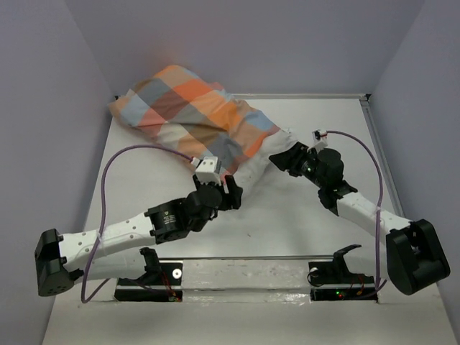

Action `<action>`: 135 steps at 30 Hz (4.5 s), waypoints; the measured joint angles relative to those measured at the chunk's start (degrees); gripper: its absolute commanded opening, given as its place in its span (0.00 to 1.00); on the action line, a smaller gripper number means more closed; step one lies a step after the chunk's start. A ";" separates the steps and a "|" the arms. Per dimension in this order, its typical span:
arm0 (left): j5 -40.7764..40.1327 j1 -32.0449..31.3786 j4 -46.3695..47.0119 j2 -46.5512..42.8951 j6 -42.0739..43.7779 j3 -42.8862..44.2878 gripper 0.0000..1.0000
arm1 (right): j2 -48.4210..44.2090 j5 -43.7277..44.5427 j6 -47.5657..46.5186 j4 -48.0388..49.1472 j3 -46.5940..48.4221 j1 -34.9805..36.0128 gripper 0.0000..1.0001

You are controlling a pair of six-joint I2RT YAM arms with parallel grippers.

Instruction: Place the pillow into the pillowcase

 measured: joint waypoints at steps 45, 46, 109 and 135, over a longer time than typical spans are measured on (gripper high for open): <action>8.66 16.02 32.98 12.61 11.63 -18.97 0.00 | 16.44 -0.96 0.33 -0.68 5.92 15.02 0.00; 9.22 16.13 32.87 12.02 11.47 -18.97 0.00 | 16.44 -0.66 0.35 -0.61 6.05 15.02 0.00; -6.69 11.67 19.69 14.80 26.51 0.61 0.00 | 7.61 12.22 -6.19 3.69 2.21 17.86 0.00; 20.06 -0.94 15.85 5.20 3.30 2.45 0.00 | 31.08 16.39 10.58 42.77 0.00 18.01 0.00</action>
